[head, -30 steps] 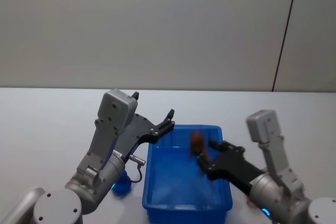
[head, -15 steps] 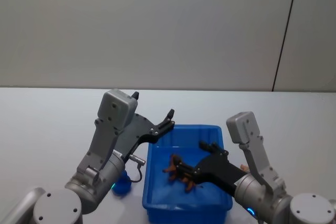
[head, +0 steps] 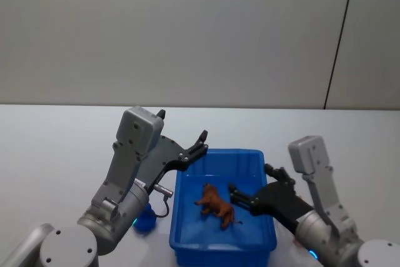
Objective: Pick up the two dolls from the table and place them into the box.
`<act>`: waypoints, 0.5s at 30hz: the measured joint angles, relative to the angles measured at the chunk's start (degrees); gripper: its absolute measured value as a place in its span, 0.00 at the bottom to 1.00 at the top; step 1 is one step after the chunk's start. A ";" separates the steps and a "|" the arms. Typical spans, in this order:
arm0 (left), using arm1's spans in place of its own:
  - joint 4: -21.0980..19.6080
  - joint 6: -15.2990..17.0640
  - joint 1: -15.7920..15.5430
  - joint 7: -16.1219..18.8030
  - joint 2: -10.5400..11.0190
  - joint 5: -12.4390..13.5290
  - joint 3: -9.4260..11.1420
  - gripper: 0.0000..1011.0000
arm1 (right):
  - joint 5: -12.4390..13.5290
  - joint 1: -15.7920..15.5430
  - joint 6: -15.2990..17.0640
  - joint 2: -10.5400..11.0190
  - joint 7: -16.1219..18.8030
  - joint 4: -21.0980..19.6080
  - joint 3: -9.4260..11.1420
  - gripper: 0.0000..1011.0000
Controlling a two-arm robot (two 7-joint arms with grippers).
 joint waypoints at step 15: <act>0.00 0.00 0.00 0.00 0.00 0.00 0.00 0.99 | -0.77 -4.32 0.91 2.79 -8.46 -4.34 1.54 0.99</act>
